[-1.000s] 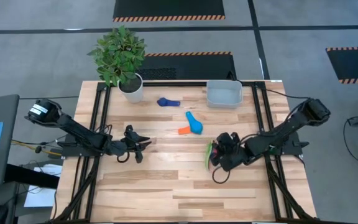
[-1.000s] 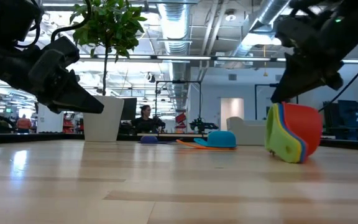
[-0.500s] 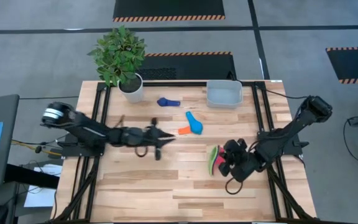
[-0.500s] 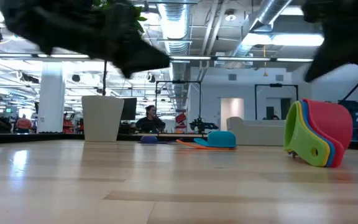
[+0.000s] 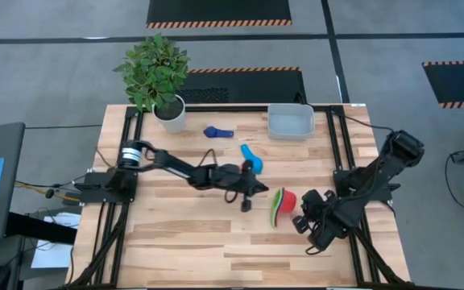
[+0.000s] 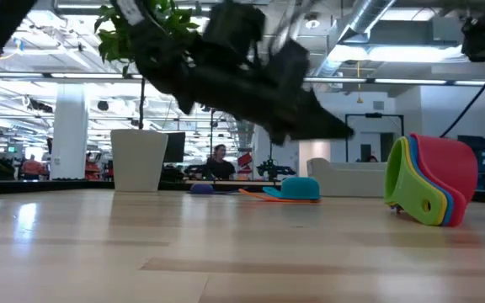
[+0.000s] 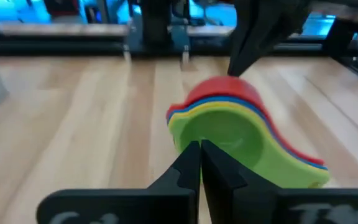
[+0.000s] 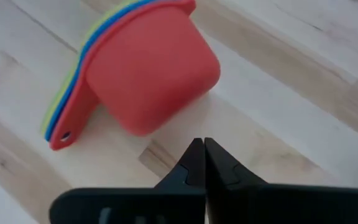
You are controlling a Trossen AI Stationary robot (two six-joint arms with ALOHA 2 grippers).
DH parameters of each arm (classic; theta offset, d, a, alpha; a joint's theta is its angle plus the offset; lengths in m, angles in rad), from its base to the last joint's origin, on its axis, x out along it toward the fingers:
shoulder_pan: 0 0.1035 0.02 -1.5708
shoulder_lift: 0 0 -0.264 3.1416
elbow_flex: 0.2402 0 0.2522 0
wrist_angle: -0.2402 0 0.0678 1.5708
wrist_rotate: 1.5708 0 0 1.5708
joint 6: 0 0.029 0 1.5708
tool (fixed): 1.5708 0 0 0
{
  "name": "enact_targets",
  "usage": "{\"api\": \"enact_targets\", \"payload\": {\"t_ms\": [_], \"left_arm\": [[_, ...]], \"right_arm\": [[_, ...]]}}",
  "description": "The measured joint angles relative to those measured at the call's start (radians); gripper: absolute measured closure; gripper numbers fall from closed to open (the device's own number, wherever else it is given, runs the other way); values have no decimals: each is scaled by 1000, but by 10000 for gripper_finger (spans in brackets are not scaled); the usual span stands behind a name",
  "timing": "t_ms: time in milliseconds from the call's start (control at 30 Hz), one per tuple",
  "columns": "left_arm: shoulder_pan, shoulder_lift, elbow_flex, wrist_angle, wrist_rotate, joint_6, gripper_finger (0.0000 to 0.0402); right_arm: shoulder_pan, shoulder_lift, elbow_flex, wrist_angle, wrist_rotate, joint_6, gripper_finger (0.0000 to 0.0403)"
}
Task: Nest measuring cups in basket
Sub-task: Adjust the stacked measuring cups on the table
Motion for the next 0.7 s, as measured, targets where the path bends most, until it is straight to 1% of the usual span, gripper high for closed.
{"api": "enact_targets", "payload": {"t_ms": [133,233,400,533,700], "left_arm": [[14,83,91,-48,56,-3,401],[16,115,132,-88,79,-6,401],[13,124,159,-142,82,8,401],[6,87,160,-210,78,9,401],[-9,34,160,-317,76,19,401]], "right_arm": [[-25,56,1,5,10,24,396],[-52,101,1,37,25,-4,395],[-110,154,1,155,48,-142,397],[-157,178,1,256,85,-270,396],[-224,199,1,387,93,-444,397]]}}
